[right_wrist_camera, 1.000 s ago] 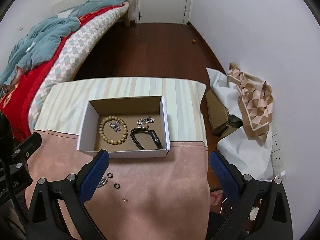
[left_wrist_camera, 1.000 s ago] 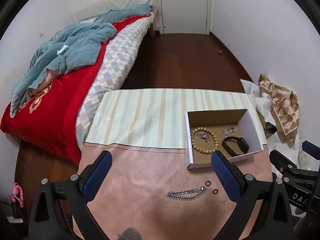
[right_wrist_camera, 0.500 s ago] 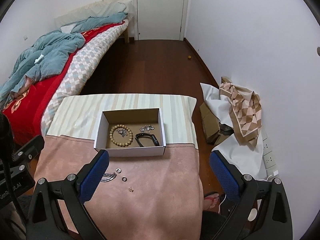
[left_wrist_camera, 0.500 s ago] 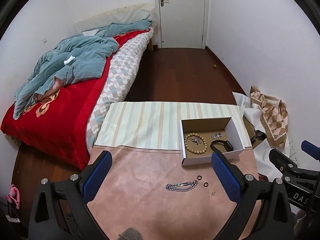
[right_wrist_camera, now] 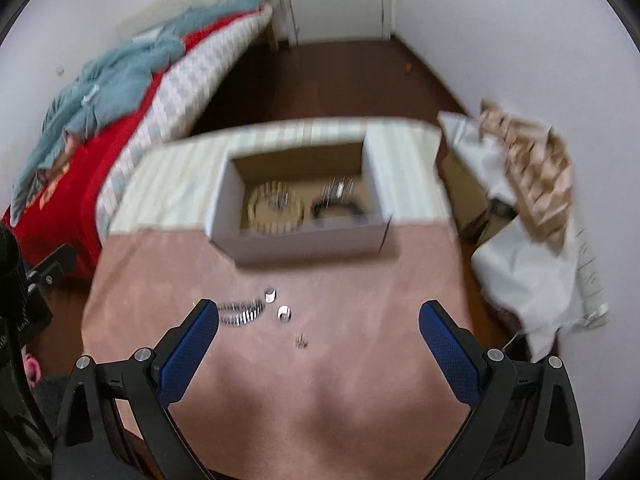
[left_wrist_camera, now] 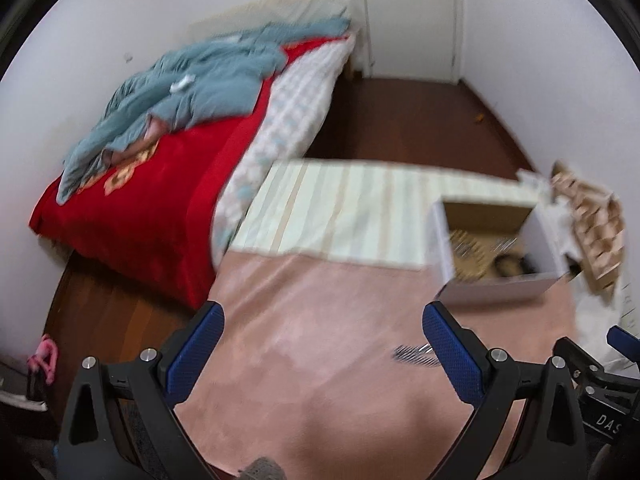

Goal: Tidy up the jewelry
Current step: 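Grasp the silver earrings with the right gripper while the left gripper grasps the silver curb chain, then carry the earrings and curb chain toward the white box, then open both grippers over the box to drop the earrings and curb chain, then withdraw both tools from the box back over the table, then grasp one black ring with the right gripper while the left gripper grasps the other black ring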

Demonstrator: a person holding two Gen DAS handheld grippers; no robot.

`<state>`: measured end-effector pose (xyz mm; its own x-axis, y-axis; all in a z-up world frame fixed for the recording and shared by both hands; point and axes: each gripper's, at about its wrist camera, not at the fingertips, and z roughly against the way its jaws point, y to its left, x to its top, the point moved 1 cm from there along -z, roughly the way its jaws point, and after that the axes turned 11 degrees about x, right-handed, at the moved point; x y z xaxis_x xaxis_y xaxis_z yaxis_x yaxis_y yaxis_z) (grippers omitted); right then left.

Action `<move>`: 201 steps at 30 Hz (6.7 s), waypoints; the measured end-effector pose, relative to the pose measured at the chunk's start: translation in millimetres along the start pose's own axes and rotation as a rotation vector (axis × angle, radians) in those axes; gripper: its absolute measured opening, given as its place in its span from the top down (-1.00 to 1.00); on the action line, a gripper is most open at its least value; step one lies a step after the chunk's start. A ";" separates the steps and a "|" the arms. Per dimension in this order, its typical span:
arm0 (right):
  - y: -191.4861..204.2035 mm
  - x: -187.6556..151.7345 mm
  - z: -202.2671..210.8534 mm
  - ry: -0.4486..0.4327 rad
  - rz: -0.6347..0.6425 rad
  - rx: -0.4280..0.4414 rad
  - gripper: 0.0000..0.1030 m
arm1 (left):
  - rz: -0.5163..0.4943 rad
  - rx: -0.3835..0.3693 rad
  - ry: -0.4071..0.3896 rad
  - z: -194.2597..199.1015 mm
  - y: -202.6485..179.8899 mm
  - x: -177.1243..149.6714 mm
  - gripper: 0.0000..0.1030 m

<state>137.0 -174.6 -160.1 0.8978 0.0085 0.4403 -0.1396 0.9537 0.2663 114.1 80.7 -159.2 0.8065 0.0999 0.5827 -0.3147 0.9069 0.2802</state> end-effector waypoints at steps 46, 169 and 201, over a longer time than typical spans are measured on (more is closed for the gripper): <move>-86.6 -54.7 -68.2 -0.029 -0.198 0.015 0.83 | -0.500 -0.328 0.145 -64.2 -175.2 -49.1 0.78; -0.5 33.2 95.3 -0.174 0.081 -0.174 -0.99 | -0.056 -0.183 -0.121 83.8 -24.0 30.2 -0.99; 10.5 -44.3 -120.7 0.063 0.123 -0.019 0.15 | -0.071 0.126 0.161 -85.6 -10.6 -54.6 -1.00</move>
<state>146.2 -128.7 -280.3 0.8991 0.1438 0.4135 -0.2427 0.9498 0.1975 116.2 100.7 -259.3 0.8951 0.1106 0.4319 -0.3063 0.8565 0.4155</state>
